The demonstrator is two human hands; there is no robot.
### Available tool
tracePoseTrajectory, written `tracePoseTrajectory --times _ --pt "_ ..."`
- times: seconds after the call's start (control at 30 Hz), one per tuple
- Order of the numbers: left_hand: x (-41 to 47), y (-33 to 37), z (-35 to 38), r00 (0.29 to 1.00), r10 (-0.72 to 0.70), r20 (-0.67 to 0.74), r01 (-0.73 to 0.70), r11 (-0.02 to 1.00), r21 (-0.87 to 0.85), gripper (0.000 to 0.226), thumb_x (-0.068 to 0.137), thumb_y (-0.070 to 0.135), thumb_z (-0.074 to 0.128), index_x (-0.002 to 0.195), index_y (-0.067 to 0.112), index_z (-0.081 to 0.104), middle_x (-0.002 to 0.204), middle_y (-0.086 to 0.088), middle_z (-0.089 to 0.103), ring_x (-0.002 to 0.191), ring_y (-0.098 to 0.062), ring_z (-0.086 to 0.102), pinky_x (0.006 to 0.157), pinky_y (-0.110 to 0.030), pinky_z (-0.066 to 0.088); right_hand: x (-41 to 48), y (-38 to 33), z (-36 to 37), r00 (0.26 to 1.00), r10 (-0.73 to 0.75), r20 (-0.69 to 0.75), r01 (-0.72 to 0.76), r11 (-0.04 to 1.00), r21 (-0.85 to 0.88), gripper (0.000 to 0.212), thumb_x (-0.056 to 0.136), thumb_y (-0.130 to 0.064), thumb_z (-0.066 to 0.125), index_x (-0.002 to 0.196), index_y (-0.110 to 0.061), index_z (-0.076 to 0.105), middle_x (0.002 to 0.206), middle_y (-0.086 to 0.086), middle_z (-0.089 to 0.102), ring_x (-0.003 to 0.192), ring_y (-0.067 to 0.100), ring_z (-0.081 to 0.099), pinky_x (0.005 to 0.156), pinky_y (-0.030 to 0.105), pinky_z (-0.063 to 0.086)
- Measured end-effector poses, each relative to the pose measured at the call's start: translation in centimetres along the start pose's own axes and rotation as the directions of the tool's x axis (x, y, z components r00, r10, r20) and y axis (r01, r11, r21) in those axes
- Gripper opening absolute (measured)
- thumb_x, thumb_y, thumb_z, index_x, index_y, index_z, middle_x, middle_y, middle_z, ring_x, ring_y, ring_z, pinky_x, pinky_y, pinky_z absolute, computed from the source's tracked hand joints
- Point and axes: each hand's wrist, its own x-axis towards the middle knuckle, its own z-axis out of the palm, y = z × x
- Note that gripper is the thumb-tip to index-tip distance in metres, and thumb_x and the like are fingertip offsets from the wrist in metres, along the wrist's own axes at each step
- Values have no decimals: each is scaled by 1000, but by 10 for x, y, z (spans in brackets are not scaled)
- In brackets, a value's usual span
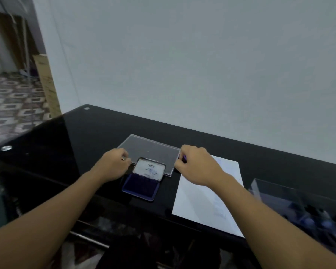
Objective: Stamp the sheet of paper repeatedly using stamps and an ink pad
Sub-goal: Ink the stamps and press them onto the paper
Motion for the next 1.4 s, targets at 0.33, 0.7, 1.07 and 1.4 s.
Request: tracePoseTrajectory --times 0.33,0.7,1.07,1.4 --pt "-38 -58 33 976 22 -215 16 984 176 38 95 28 52 129 14 58 141 -4 53 132 -24 46 110 -41 37 14 -35 63 994 -33 100 33 999 1 18 91 -33 54 79 -21 48 84 2 62 77 21 59 64 36 51" --pt "-41 -59 42 953 56 -299 13 975 222 39 98 35 44 134 22 53 146 2 48 138 -17 39 114 -39 30 42 -60 95 980 -77 183 85 996 -35 13 93 -35 53 91 -22 51 93 2 66 85 23 63 76 44 58" --pt "-42 -57 42 947 43 -318 31 974 222 37 97 34 45 130 23 56 144 4 50 137 -15 40 113 -39 32 42 -63 123 983 -177 57 182 977 -111 15 95 -29 52 87 -21 42 90 4 67 75 21 57 63 31 46" --pt "-43 -56 43 947 29 -320 47 973 228 37 97 33 45 130 23 55 144 4 50 137 -15 40 113 -39 31 47 -64 122 973 -216 81 225 967 -121 13 99 -30 50 103 -18 51 99 8 69 89 27 65 64 33 49"
